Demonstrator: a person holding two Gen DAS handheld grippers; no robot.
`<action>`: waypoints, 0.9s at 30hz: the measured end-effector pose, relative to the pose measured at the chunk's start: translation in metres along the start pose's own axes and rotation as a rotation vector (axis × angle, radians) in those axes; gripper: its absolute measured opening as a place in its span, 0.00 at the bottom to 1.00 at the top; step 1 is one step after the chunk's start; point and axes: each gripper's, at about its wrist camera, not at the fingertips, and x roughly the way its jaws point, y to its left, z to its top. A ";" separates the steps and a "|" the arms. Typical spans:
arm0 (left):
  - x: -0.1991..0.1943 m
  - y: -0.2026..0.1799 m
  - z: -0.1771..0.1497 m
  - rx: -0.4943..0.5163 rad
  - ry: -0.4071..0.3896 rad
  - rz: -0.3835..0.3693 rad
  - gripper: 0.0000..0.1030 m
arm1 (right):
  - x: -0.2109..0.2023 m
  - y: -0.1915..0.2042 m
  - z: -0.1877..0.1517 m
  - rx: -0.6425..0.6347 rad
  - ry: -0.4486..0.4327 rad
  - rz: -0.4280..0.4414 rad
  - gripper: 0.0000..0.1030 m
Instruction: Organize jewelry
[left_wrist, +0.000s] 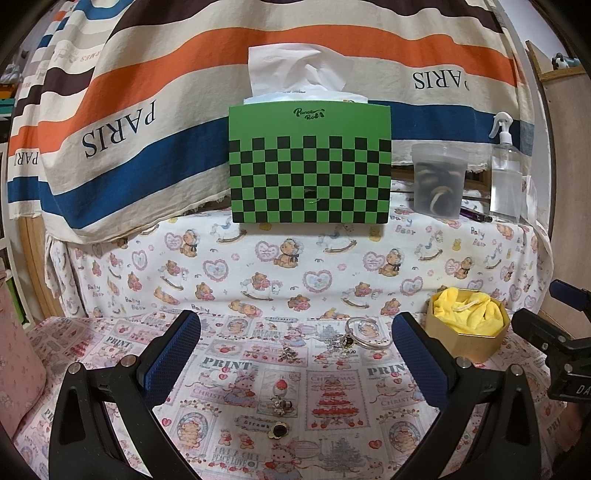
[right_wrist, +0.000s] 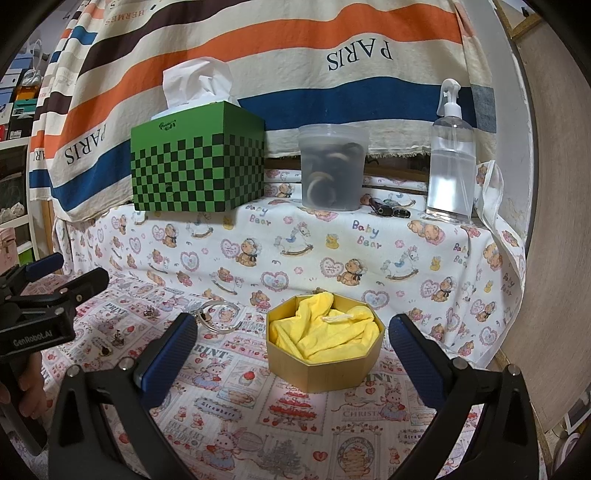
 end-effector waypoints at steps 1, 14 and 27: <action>0.000 0.000 0.000 0.000 0.001 0.000 1.00 | 0.000 0.000 0.000 0.000 -0.001 0.000 1.00; -0.001 -0.003 0.000 0.002 0.001 -0.033 1.00 | -0.001 -0.001 0.000 -0.001 -0.002 -0.005 1.00; 0.001 -0.003 0.001 -0.005 0.010 0.011 1.00 | -0.007 -0.008 0.001 0.031 -0.029 -0.079 1.00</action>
